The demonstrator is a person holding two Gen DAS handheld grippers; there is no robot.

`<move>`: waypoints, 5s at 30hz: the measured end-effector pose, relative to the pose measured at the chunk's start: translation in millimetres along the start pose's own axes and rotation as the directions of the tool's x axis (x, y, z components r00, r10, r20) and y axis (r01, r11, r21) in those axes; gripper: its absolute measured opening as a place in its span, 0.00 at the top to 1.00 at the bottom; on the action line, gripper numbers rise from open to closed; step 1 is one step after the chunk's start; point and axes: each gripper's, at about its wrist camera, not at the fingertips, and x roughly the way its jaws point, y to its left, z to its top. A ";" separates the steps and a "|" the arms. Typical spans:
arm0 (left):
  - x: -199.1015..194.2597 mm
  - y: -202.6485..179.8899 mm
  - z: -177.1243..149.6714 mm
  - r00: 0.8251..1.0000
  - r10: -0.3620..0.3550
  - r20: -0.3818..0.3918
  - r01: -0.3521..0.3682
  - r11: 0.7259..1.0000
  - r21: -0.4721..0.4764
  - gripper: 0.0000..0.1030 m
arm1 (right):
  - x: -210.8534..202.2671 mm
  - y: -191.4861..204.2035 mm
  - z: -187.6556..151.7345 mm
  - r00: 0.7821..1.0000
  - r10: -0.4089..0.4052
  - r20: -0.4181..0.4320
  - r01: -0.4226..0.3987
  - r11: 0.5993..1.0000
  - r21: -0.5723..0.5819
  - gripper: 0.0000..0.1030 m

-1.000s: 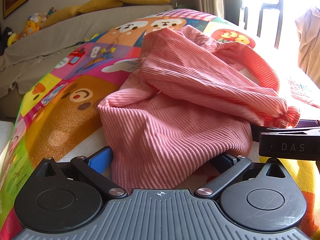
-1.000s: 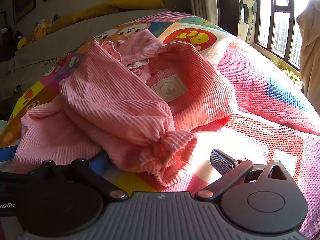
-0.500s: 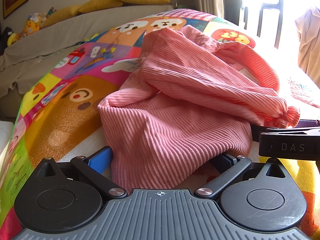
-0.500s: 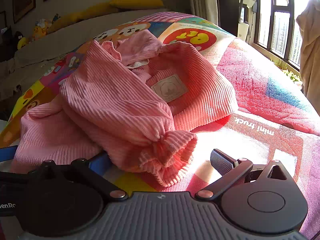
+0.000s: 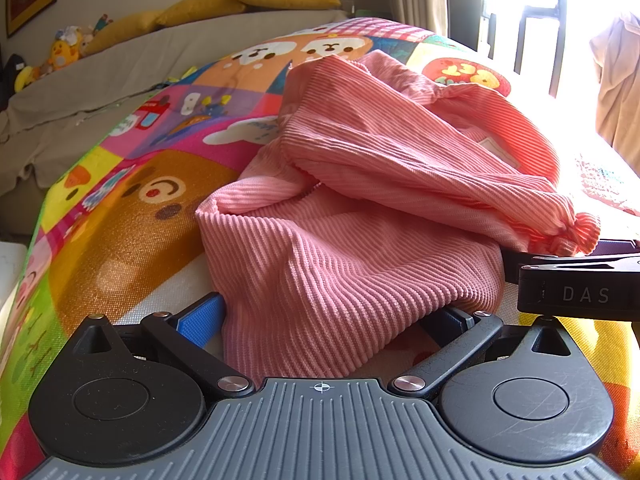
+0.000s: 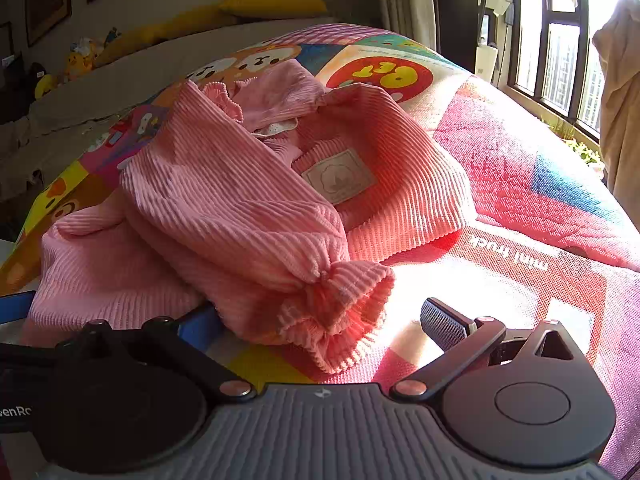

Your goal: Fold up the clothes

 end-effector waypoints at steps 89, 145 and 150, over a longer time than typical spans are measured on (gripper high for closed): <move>37.7 105.2 53.5 0.636 -0.717 -0.286 0.728 0.680 -0.089 0.00 | -67.9 -77.6 -1.2 0.741 0.581 -0.336 -0.634 0.770 -0.068 0.00; 21.7 273.9 76.5 0.988 0.135 0.078 -0.111 0.960 -0.256 0.00 | -58.7 -9.8 25.5 0.996 0.035 0.087 0.019 0.828 -0.560 0.00; 4.3 228.3 59.0 0.970 -0.236 0.059 0.234 0.972 0.035 0.00 | 0.6 42.4 42.9 0.995 0.087 -0.048 -0.097 0.754 -0.650 0.00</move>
